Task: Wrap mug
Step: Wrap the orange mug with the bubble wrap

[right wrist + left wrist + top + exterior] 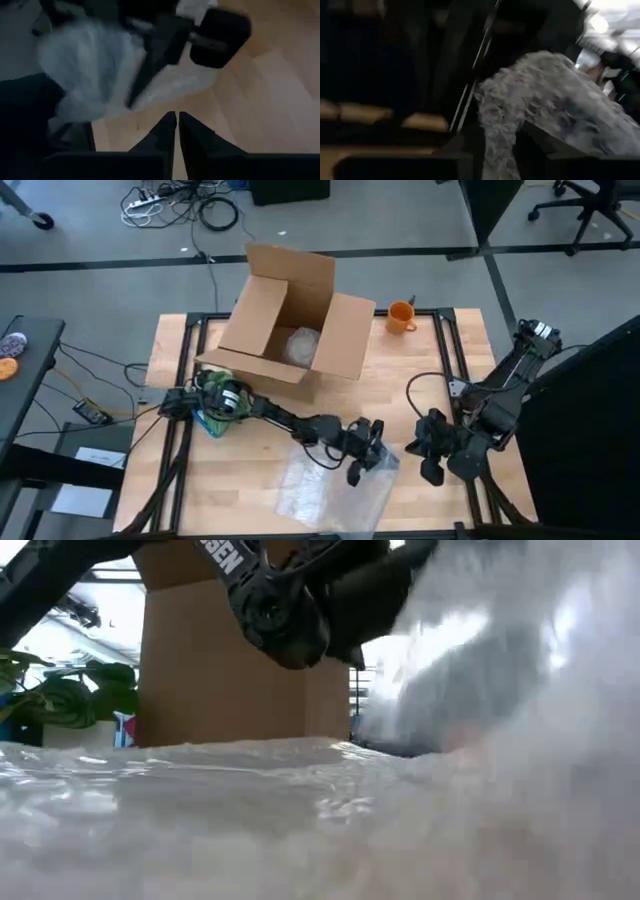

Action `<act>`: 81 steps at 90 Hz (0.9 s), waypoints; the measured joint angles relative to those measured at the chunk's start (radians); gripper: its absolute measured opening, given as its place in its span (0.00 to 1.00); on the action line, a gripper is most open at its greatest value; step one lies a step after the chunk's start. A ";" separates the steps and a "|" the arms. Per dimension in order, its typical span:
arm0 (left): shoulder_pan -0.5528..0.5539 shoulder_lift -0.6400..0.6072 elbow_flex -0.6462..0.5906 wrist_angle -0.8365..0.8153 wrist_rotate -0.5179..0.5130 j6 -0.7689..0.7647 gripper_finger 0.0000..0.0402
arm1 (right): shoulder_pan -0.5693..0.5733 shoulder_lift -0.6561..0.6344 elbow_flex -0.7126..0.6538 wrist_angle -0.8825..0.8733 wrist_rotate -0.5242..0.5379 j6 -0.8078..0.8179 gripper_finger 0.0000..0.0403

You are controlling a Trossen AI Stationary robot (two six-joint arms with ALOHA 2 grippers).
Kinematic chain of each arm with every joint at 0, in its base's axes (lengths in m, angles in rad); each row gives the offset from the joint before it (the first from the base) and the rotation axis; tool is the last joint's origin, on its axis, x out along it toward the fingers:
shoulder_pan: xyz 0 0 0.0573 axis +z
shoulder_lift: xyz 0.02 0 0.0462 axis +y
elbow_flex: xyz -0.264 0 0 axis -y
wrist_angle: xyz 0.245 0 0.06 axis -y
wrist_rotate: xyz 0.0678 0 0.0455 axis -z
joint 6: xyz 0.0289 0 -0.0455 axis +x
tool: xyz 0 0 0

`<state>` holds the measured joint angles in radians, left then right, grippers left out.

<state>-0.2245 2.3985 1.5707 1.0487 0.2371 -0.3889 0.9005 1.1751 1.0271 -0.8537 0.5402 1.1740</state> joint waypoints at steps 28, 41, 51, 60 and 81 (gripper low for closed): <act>0.064 -0.016 0.000 -0.329 0.081 0.127 0.42 | -0.019 0.010 0.000 0.077 0.004 -0.022 0.00; 0.077 -0.016 0.000 -0.447 0.072 0.179 0.42 | -0.044 0.068 0.000 0.122 0.013 -0.055 0.00; 0.084 -0.017 0.001 -0.601 0.042 0.210 0.42 | -0.071 0.142 0.000 0.140 -0.020 -0.072 0.00; 0.089 -0.018 0.005 -0.757 0.039 0.223 0.42 | -0.090 0.220 0.000 0.144 -0.039 -0.077 0.00; 0.095 -0.026 0.065 -0.995 0.202 0.144 0.42 | -0.127 0.432 0.000 0.155 -0.109 -0.070 0.00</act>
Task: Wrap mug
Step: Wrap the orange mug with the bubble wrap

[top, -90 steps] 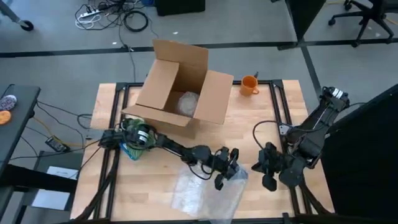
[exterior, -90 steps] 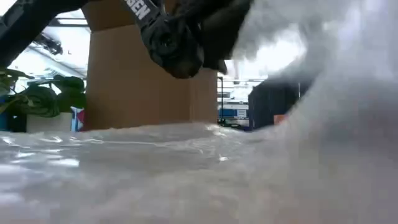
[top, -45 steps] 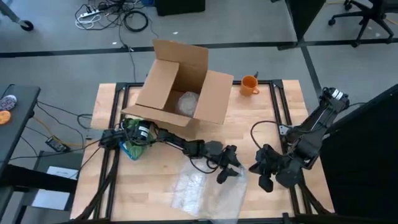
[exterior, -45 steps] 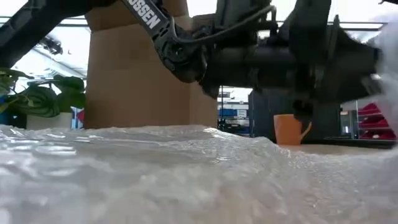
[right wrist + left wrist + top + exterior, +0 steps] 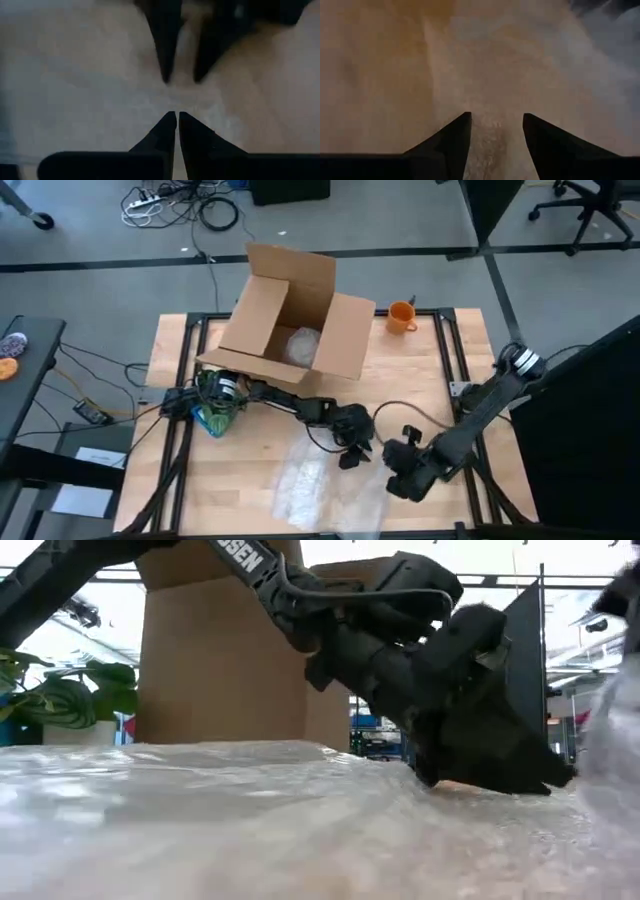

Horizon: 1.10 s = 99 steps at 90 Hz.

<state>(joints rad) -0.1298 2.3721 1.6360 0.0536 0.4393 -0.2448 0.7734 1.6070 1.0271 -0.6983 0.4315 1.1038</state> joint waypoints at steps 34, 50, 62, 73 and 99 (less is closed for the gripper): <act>-0.021 -0.032 0.317 -0.764 0.203 0.185 0.42 | -0.036 0.197 0.009 -0.140 -0.365 -0.034 0.00; -0.060 -0.039 0.344 -1.183 0.039 0.272 0.42 | -0.013 0.133 -0.003 -0.234 -0.357 -0.015 0.00; -0.084 -0.053 0.347 -1.328 -0.104 0.290 0.42 | -0.009 0.086 -0.003 -0.329 -0.342 0.003 0.00; -0.118 -0.067 0.345 -1.344 -0.160 0.299 0.42 | -0.009 0.060 -0.002 -0.418 -0.331 0.014 0.00; -0.129 -0.104 0.347 -1.279 -0.241 0.303 0.42 | -0.071 0.012 0.008 -0.137 -0.164 -0.124 0.00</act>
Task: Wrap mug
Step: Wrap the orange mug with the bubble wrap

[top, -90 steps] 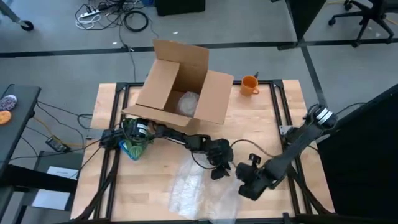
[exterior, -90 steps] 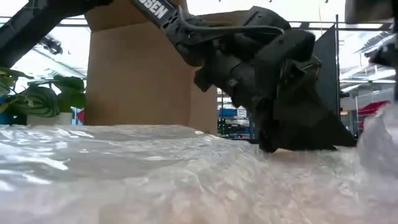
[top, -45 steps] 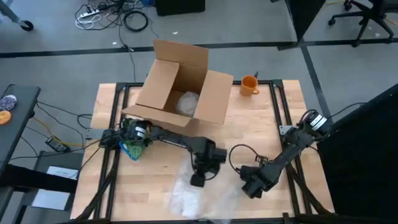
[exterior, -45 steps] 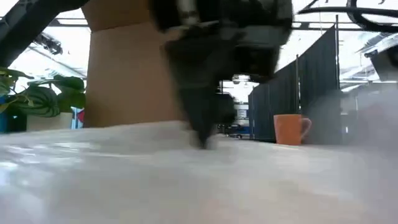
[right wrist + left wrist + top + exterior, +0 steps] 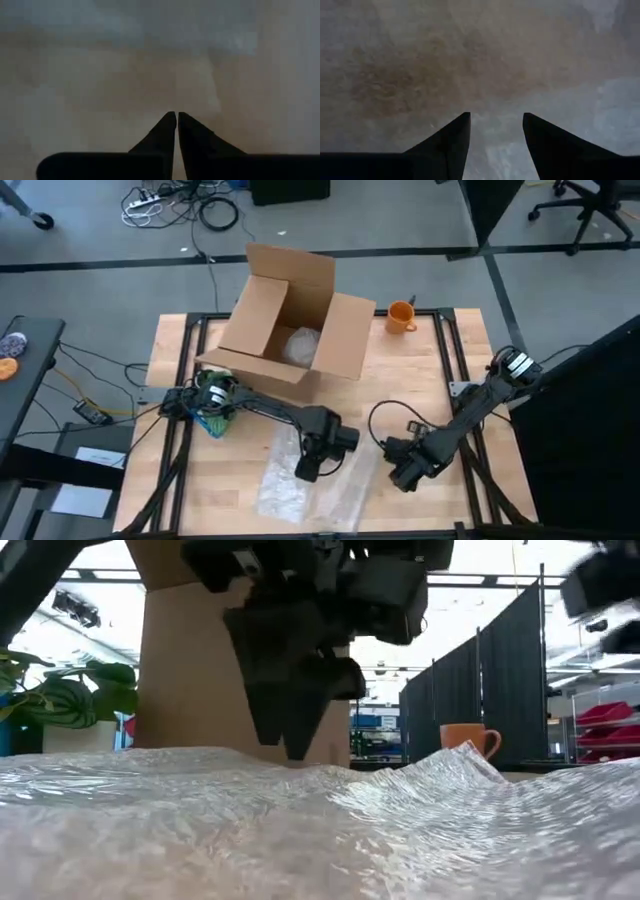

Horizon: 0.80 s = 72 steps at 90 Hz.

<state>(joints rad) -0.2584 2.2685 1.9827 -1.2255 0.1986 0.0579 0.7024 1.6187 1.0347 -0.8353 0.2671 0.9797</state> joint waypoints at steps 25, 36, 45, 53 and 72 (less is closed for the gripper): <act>0.003 -0.002 -0.023 -0.015 -0.044 -0.016 0.42 | -0.142 0.027 -0.005 0.432 0.276 -0.401 0.00; -0.002 -0.003 -0.058 -0.030 -0.073 -0.053 0.42 | -0.173 0.082 -0.012 0.532 0.255 -0.497 0.00; 0.001 -0.003 -0.115 -0.011 -0.097 -0.081 0.42 | -0.182 0.132 -0.012 0.523 0.288 -0.491 0.00; 0.003 -0.003 -0.162 0.008 -0.103 -0.093 0.42 | -0.184 0.171 -0.012 0.549 0.314 -0.468 0.00; -0.007 -0.022 -0.199 0.010 -0.121 -0.117 0.42 | -0.176 0.177 -0.009 0.596 0.297 -0.461 0.00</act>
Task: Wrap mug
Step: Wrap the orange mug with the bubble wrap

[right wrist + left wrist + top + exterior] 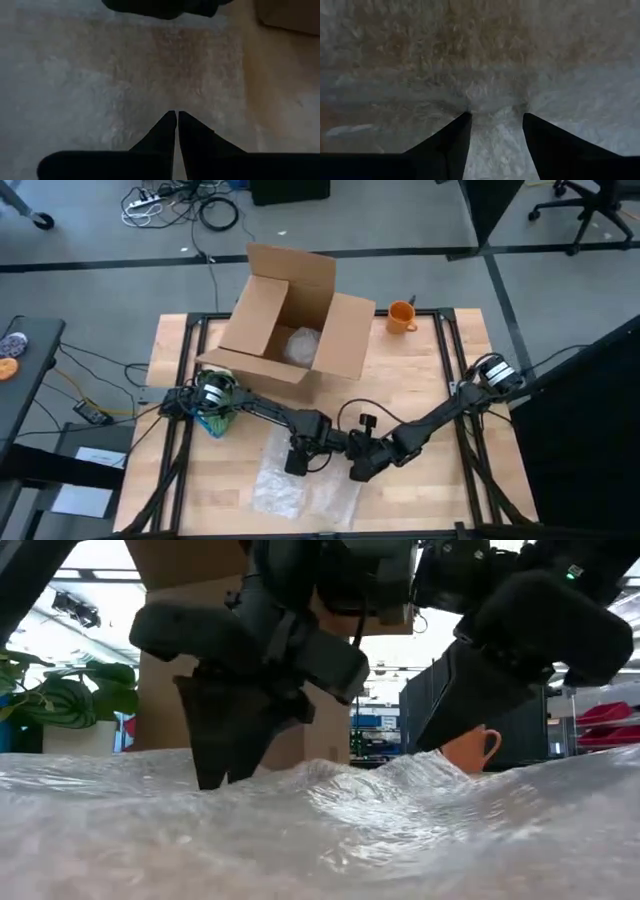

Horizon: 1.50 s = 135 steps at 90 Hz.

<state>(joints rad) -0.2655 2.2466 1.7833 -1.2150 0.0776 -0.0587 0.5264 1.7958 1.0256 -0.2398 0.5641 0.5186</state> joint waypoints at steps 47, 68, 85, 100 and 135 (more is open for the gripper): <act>-0.065 -0.109 -0.001 0.193 -0.110 -0.002 0.42 | -0.007 -0.131 -0.049 -0.105 -0.001 0.073 0.00; -0.141 -0.144 -0.003 0.061 -0.139 -0.078 0.42 | -0.114 -0.104 -0.143 0.192 -0.132 0.002 0.00; -0.217 -0.173 -0.050 0.185 -0.160 -0.126 0.42 | -0.126 -0.072 -0.154 0.251 -0.214 0.003 0.00; -0.247 -0.173 -0.181 0.334 -0.154 -0.156 0.42 | -0.116 -0.039 -0.154 0.225 -0.286 0.034 0.00; -0.244 -0.187 -0.428 0.534 -0.157 -0.303 0.42 | -0.012 -0.097 -0.150 0.057 -0.669 0.259 0.00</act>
<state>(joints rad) -0.5098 2.0598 1.3558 -0.6808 -0.0790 -0.3616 0.5144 1.6991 0.8758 -0.1825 -0.1052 0.7772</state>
